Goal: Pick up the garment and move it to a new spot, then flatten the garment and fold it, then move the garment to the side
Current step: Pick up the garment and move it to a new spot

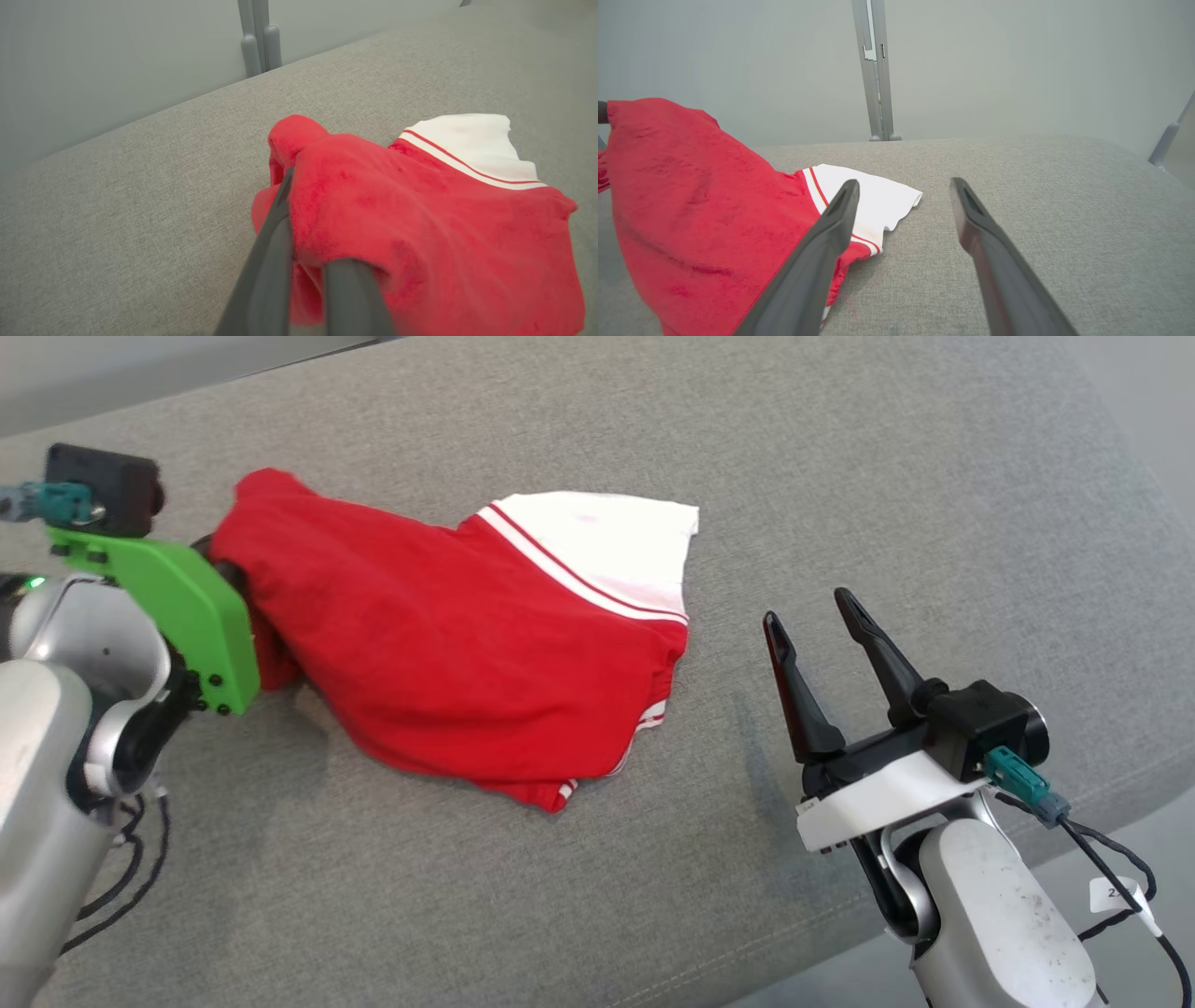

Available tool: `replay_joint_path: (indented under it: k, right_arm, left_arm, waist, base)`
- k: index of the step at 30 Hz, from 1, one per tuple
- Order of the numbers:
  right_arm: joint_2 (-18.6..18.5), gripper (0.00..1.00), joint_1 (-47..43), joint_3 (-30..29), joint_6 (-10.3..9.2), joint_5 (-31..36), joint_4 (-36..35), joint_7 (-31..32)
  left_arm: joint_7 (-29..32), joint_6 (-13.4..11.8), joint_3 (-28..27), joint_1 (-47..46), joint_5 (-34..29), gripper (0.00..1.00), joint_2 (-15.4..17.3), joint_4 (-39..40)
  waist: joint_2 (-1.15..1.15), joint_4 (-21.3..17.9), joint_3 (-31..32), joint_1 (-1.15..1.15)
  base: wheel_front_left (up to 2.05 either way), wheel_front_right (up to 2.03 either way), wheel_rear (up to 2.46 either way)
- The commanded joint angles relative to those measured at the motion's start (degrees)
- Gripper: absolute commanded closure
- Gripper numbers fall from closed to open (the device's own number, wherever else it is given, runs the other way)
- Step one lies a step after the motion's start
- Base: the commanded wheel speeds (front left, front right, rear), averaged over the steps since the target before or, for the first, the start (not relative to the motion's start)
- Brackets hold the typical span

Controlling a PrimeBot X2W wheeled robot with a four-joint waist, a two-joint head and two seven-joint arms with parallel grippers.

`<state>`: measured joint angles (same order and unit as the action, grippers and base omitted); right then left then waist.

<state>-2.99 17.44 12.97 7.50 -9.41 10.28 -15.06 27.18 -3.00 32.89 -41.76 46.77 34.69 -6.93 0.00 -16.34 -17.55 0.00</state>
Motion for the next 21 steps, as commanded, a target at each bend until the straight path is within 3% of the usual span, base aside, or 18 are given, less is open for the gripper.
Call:
replay_joint_path:
  k: [1, 2, 3, 4, 7, 14, 21]
  right_arm:
    - [0.0, 0.0, -0.7, -0.4, -0.02, 0.2, -0.2, -0.2]
    - [0.0, 0.0, -0.6, -0.5, -0.02, 0.3, -0.3, -0.2]
    - [0.1, 0.0, -0.7, -1.1, -0.02, 0.5, -0.5, -0.2]
    - [0.1, 0.0, -0.9, -1.5, -0.02, 0.6, -0.6, -0.2]
    - [0.1, 0.0, -1.5, -2.2, -0.02, 1.1, -0.7, -0.2]
    - [-0.6, 0.0, -2.3, -3.7, -0.02, 2.0, -0.8, -0.2]
    - [-2.5, 0.0, -3.6, -4.6, -0.02, 2.2, -1.1, -0.2]
  left_arm:
    - [-1.4, -0.3, -0.9, 0.7, -0.4, 1.0, 0.8, -1.5]
    - [-2.4, -0.1, -0.9, 1.5, -1.0, 1.0, 1.6, -3.6]
    - [-4.1, 0.2, -1.0, 2.7, -1.7, 0.13, 2.2, -6.5]
    - [-5.1, 0.0, -1.3, 3.0, -1.8, 0.0, 2.2, -7.6]
    - [-7.2, -0.3, -1.6, 4.3, -1.8, 0.0, 1.7, -8.7]
    - [-9.7, -7.6, -0.7, 9.4, -5.6, 0.0, 2.1, -6.8]
    - [-11.0, -14.1, -2.2, 14.0, -7.9, 0.0, 5.8, -2.1]
  waist:
    - [0.0, -3.7, -2.7, 0.0]
    - [0.0, -3.7, -3.0, 0.0]
    - [0.0, -3.5, -3.2, 0.0]
    - [0.0, -3.2, -3.2, 0.0]
    - [0.0, -1.7, -3.0, 0.0]
    - [0.0, 2.9, -0.9, 0.0]
    - [0.0, 6.5, 1.1, 0.0]
  base:
    - [0.0, 0.0, 0.0]
    - [0.0, 0.0, 0.0]
    - [0.0, 0.0, 0.0]
    - [0.0, 0.0, 0.0]
    - [0.0, 0.0, 0.0]
    - [0.0, 0.0, 0.0]
    - [0.0, 0.0, 0.0]
